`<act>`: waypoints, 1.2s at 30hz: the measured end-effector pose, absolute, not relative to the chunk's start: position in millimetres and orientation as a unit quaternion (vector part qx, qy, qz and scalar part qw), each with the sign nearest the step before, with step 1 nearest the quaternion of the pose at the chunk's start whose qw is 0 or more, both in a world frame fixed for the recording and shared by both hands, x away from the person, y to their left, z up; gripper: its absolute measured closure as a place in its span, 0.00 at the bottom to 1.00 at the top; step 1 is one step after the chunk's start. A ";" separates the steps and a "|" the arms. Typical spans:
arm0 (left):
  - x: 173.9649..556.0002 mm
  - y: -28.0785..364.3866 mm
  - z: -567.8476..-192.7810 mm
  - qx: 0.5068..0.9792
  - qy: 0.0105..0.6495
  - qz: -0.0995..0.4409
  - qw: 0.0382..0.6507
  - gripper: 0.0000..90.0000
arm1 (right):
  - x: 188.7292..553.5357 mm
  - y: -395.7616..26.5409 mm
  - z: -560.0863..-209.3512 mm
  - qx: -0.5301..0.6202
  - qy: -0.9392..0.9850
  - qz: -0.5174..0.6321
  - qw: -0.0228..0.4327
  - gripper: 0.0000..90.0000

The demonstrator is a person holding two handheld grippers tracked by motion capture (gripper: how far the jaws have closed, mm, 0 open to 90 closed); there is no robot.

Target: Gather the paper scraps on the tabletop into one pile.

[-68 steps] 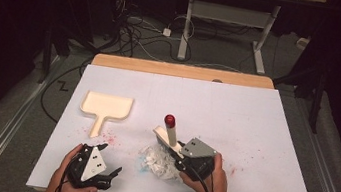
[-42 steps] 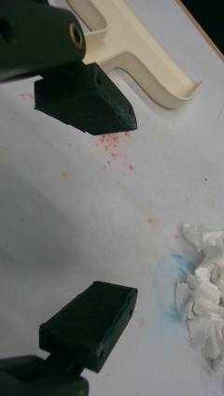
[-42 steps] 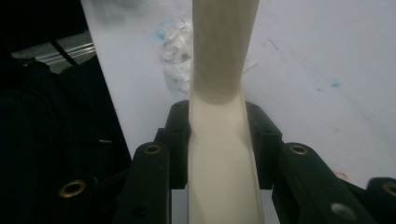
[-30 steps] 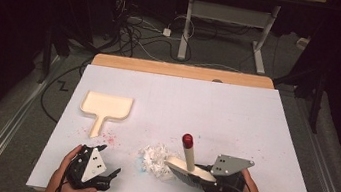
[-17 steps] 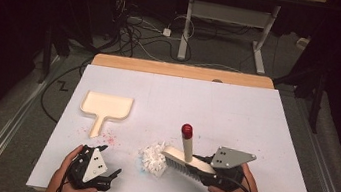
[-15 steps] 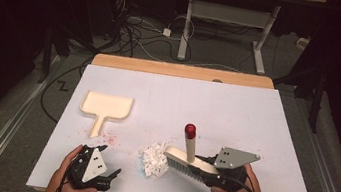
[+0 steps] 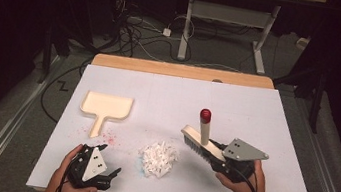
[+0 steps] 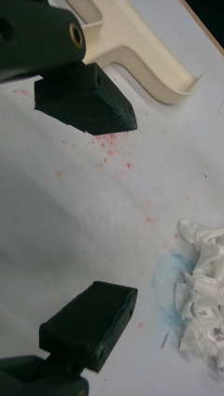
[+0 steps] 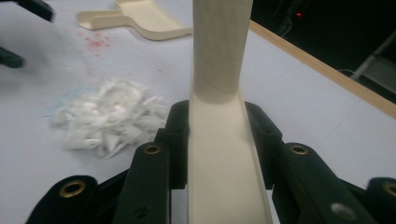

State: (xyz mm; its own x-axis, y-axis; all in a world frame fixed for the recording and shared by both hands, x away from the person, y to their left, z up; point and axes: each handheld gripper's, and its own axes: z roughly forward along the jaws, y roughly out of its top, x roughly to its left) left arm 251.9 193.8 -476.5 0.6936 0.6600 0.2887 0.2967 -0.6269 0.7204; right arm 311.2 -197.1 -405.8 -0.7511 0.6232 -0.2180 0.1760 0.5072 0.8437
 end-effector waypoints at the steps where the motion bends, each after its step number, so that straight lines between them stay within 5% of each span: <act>1: 251.9 193.4 -476.7 0.859 0.278 0.274 0.331 0.19 | 314.9 -193.3 -409.5 0.243 0.829 0.426 0.269 0.76; 4: 251.9 192.5 -477.0 0.860 0.276 0.273 0.330 0.19 | 325.8 -182.2 -419.5 0.252 0.823 0.417 0.292 0.76; 19: 252.4 191.9 -478.5 0.862 0.275 0.271 0.328 0.19 | 318.2 -104.6 -445.1 0.235 0.831 0.426 0.267 0.76; 36: 250.9 194.5 -476.8 0.859 0.276 0.276 0.331 0.19 | 325.2 -140.8 -420.3 0.254 0.811 0.448 0.277 0.76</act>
